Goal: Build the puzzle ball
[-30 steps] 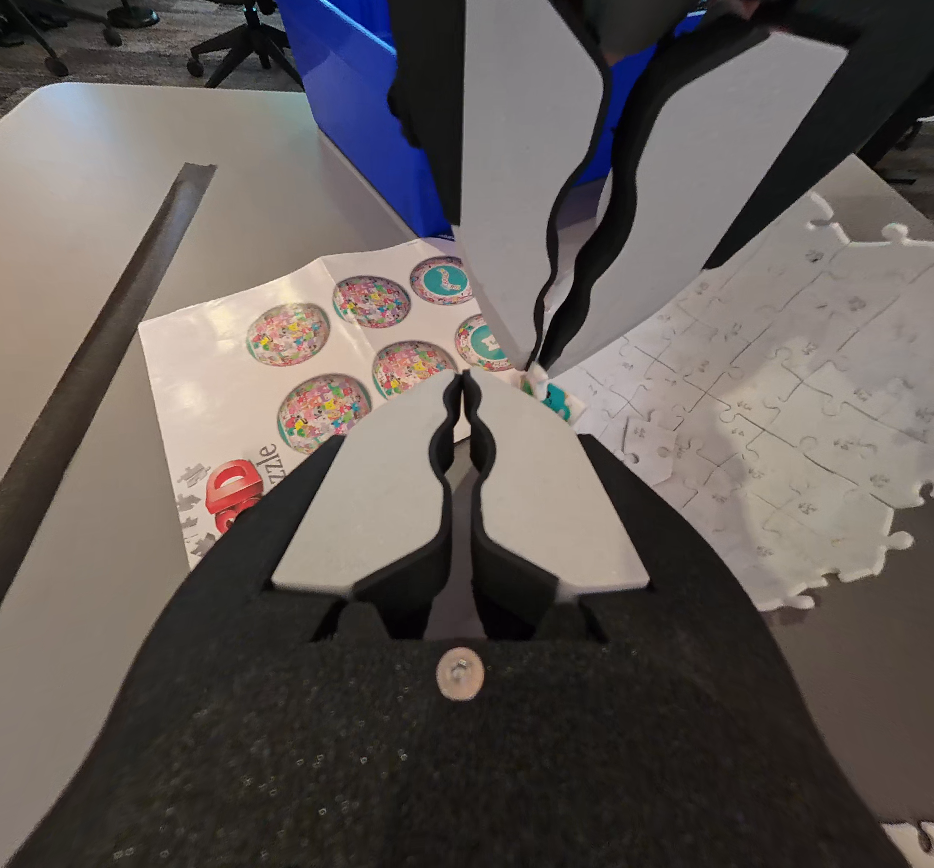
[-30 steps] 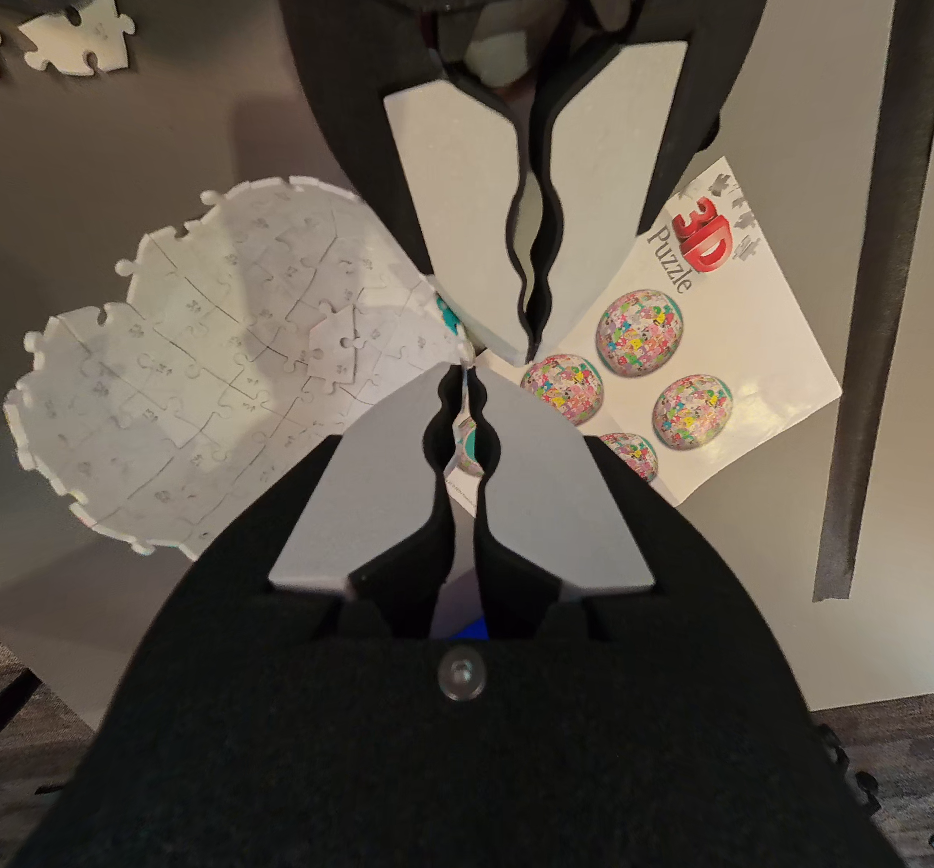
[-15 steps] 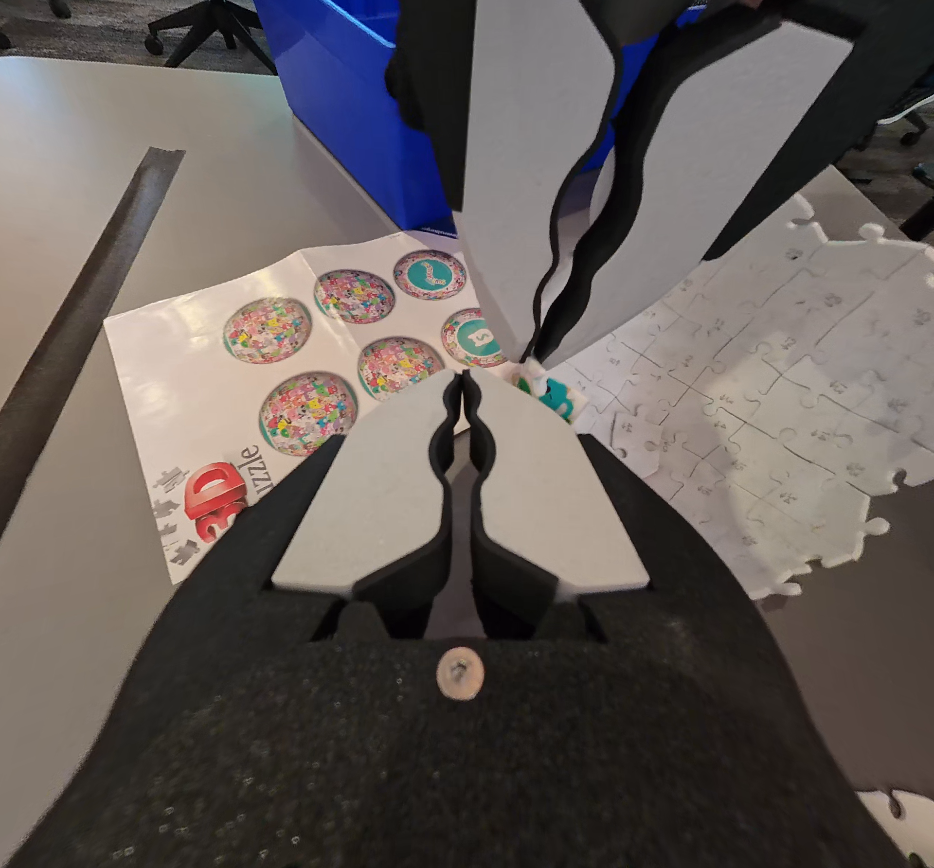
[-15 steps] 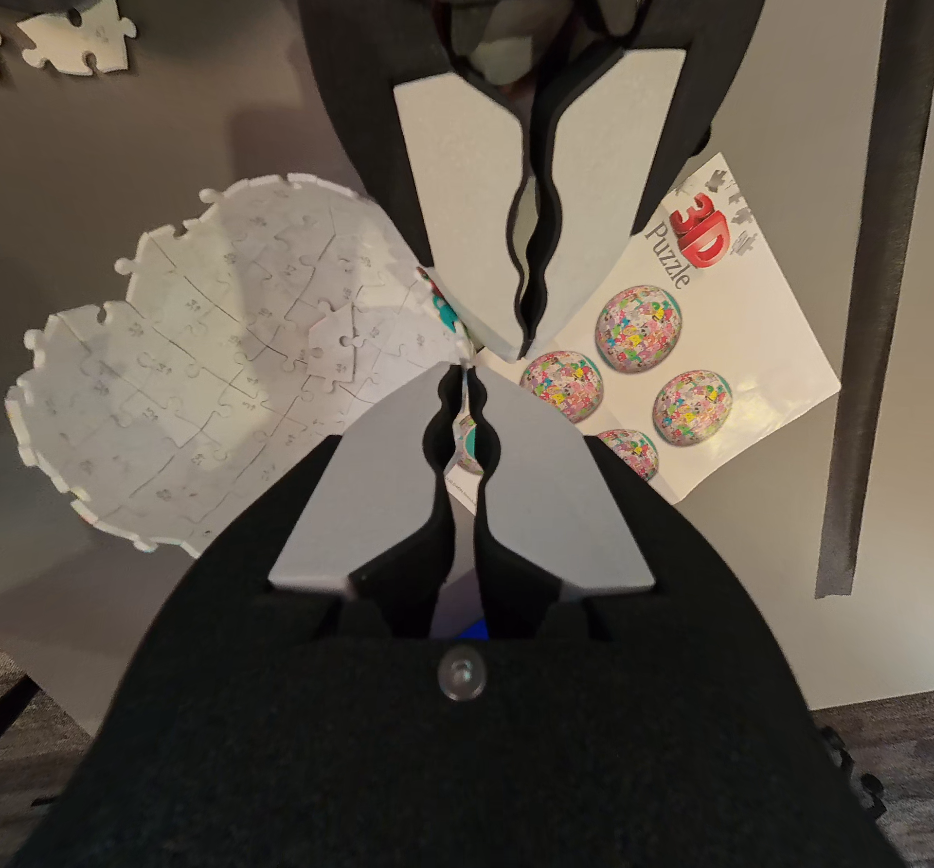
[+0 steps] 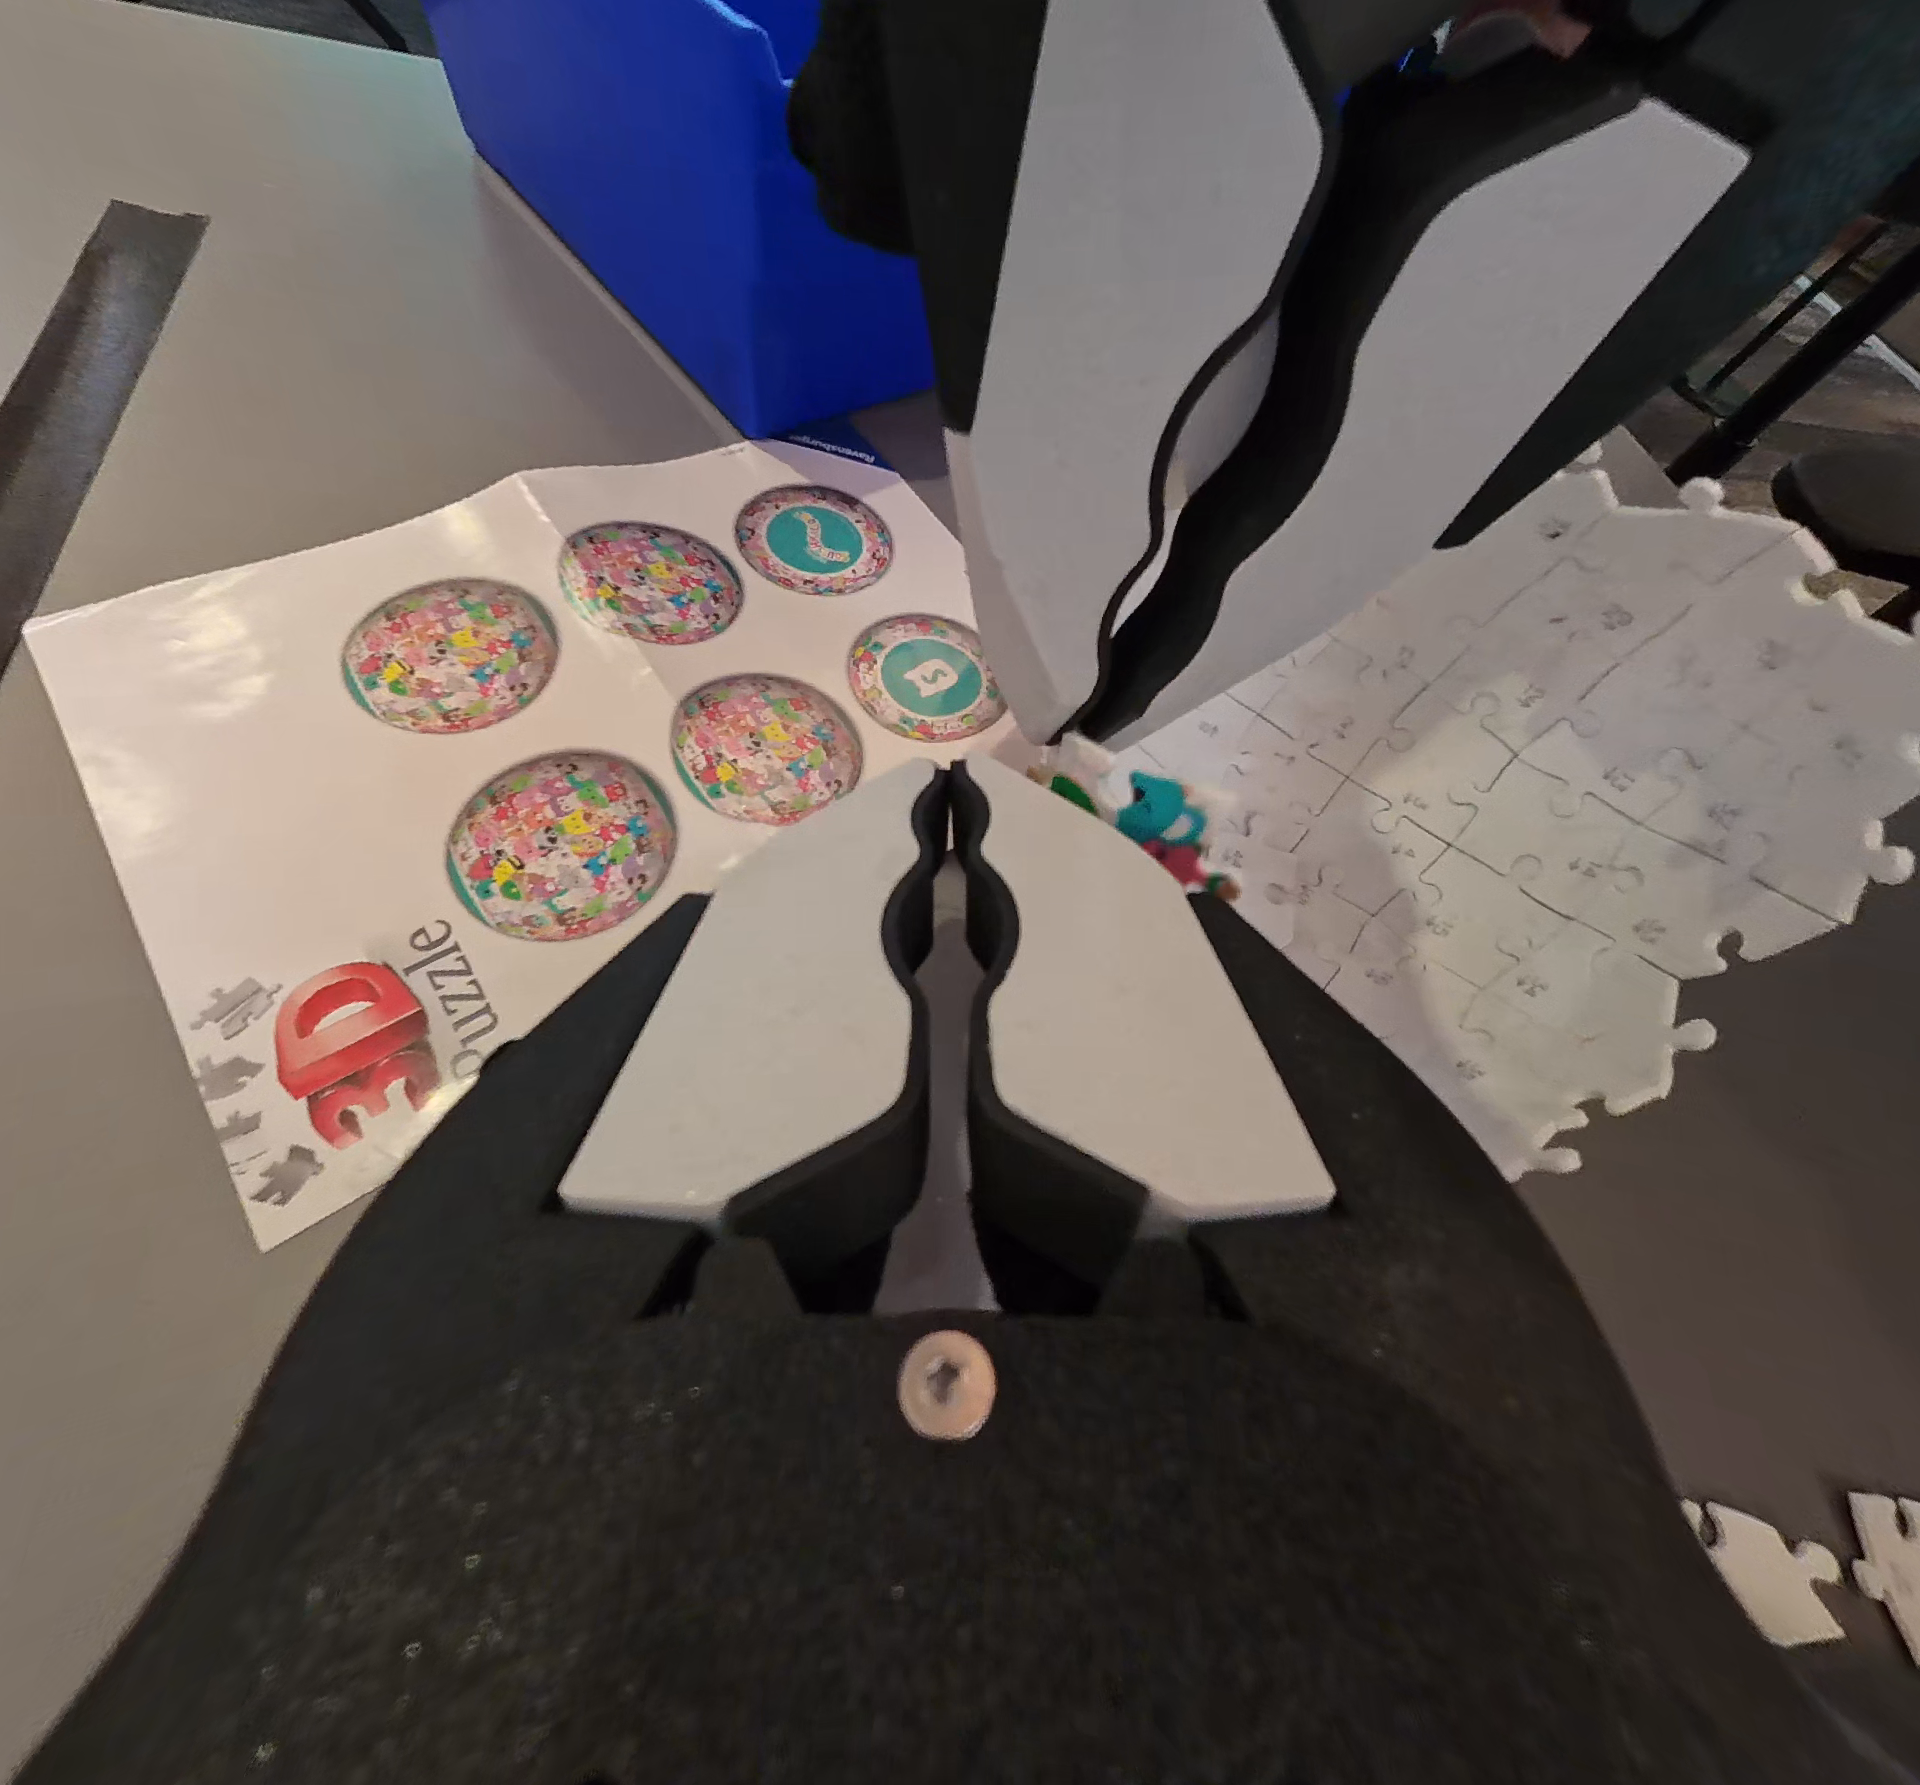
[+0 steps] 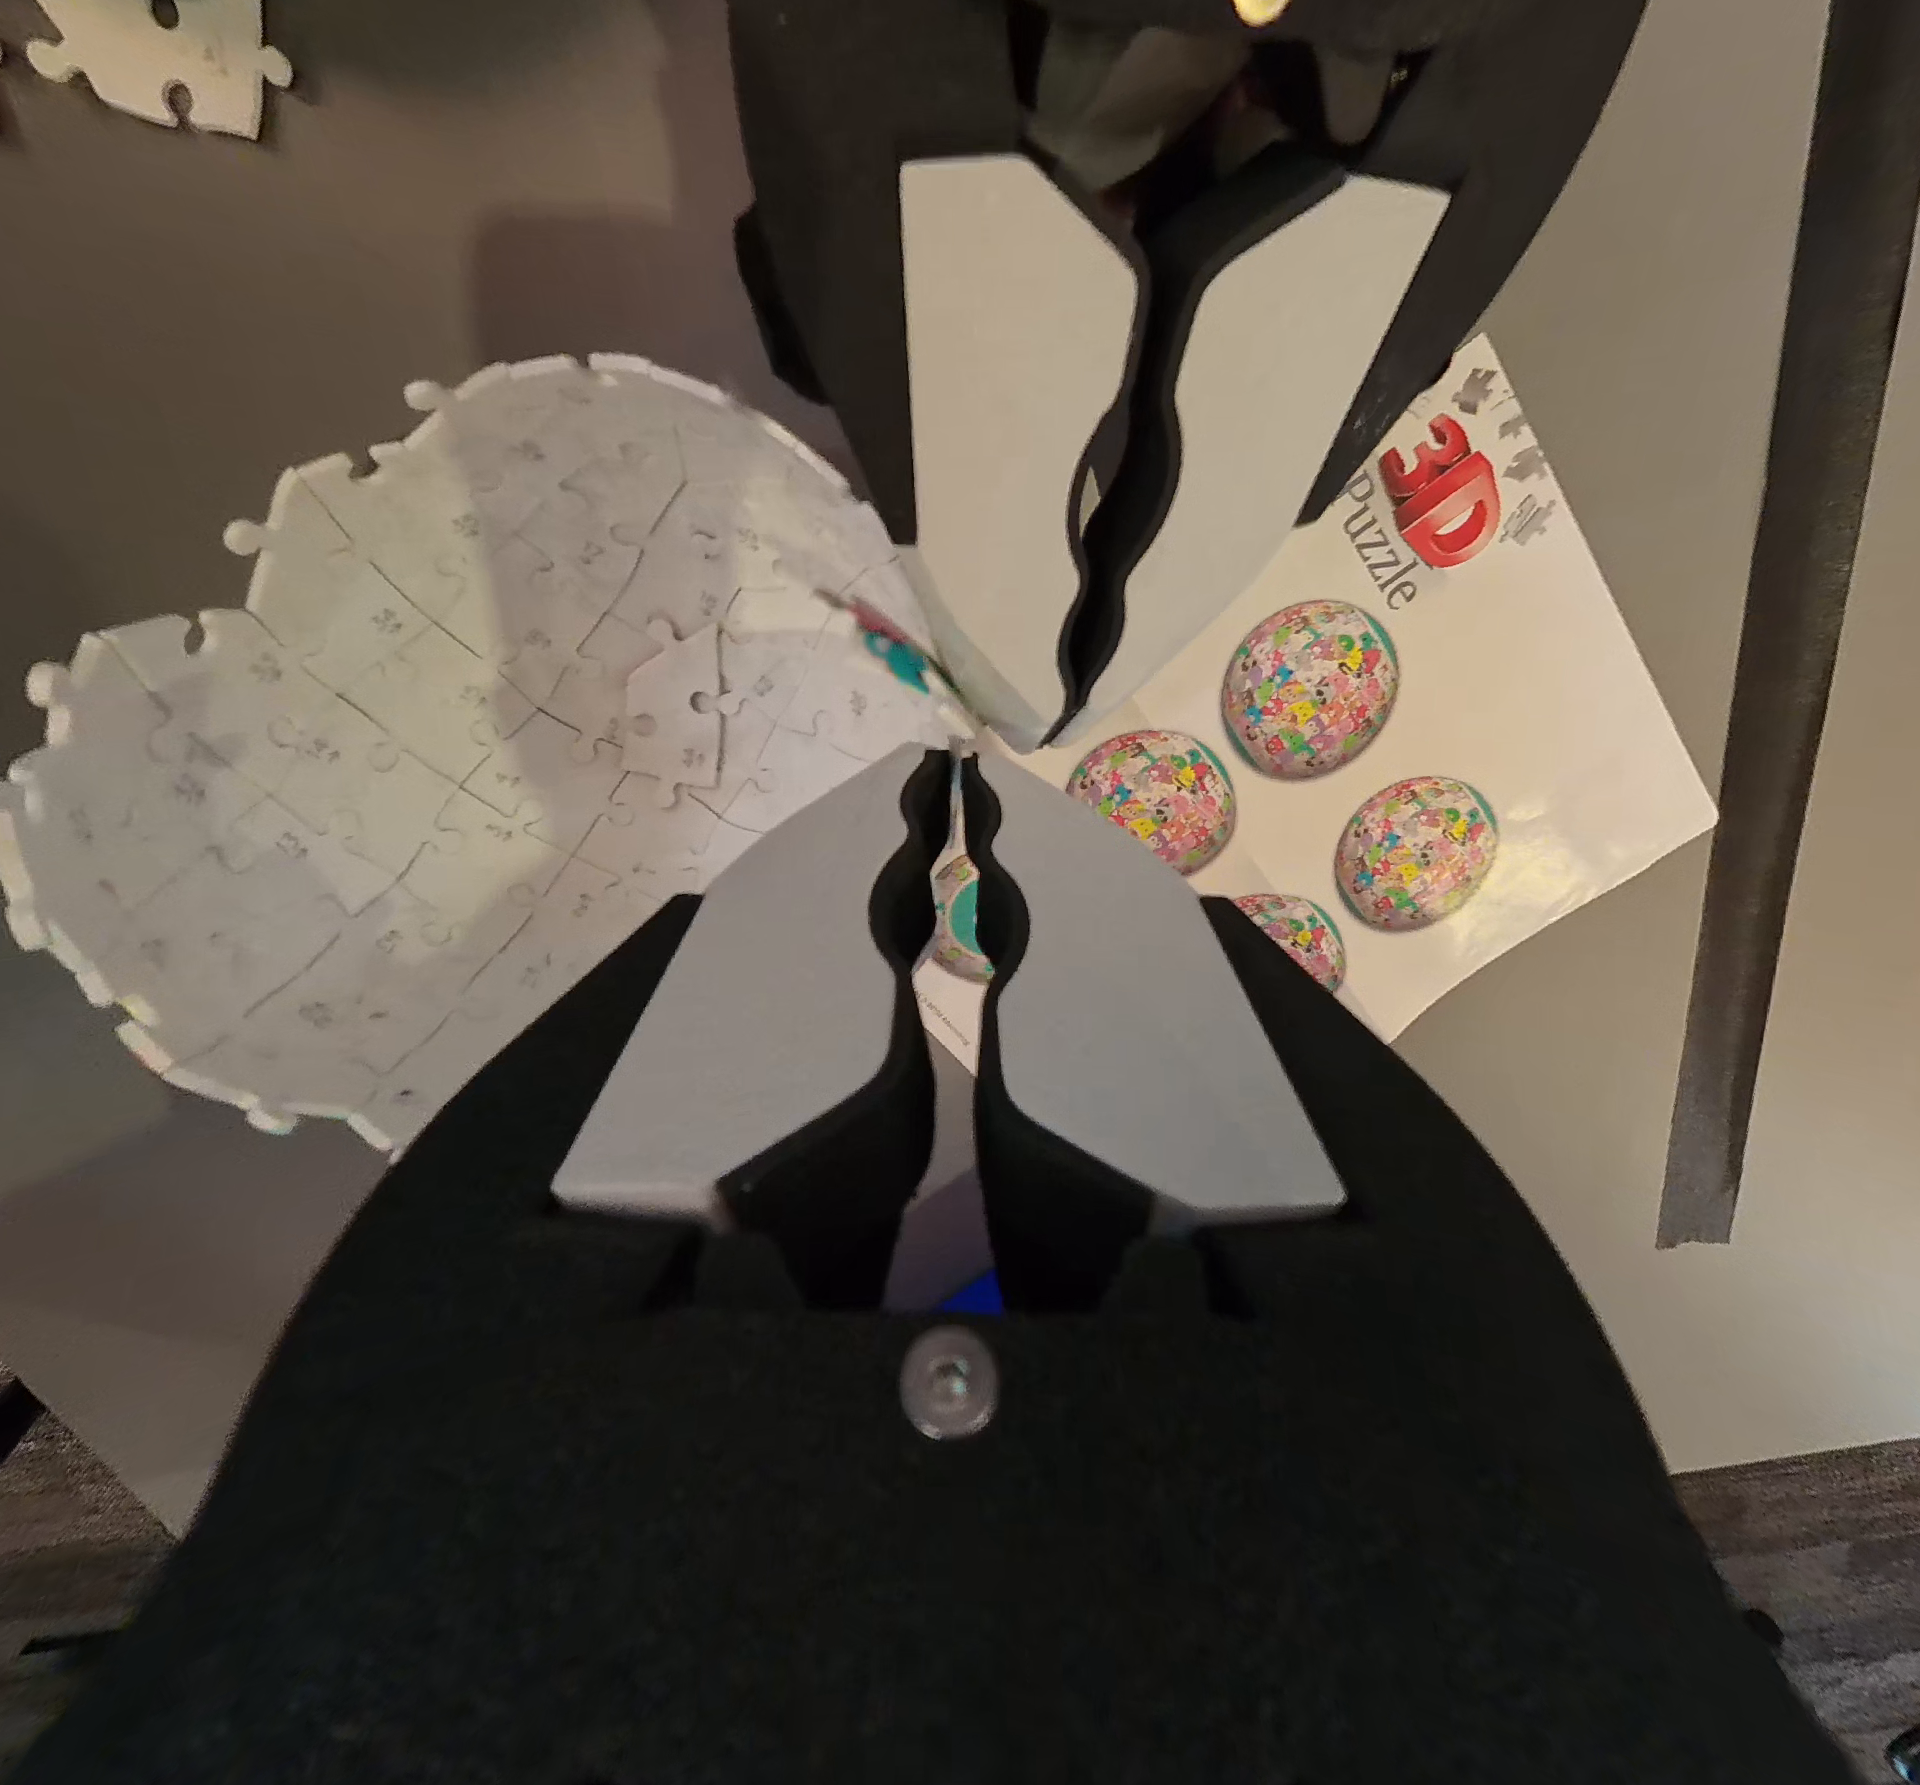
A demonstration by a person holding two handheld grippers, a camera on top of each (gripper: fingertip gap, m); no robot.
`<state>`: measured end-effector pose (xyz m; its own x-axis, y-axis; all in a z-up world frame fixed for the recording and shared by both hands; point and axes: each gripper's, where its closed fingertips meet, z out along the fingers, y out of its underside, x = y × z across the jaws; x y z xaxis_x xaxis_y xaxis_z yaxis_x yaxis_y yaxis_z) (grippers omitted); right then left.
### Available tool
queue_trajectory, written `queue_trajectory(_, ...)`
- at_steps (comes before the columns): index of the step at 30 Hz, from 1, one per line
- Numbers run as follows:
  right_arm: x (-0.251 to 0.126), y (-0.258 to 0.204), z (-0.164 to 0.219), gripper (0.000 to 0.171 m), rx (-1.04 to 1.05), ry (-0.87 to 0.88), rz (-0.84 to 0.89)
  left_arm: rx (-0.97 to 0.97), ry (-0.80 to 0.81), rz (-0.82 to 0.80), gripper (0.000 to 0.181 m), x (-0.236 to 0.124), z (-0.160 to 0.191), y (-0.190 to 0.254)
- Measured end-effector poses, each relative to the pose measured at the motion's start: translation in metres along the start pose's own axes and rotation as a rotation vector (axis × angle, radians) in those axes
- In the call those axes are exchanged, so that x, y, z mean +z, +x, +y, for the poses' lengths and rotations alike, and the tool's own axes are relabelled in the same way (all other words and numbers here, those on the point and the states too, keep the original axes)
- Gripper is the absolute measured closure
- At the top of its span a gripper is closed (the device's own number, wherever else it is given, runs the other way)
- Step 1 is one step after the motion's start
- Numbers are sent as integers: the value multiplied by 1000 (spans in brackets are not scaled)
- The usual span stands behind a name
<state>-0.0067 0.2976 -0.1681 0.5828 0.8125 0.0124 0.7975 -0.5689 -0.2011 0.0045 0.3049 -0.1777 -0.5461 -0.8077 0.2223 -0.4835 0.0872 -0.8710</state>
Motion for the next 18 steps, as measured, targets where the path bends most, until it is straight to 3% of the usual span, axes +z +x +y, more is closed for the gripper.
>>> queue_trajectory(18,-2,4,-3,169,-6,9,6,5,-6,3,181,-1,1,0)
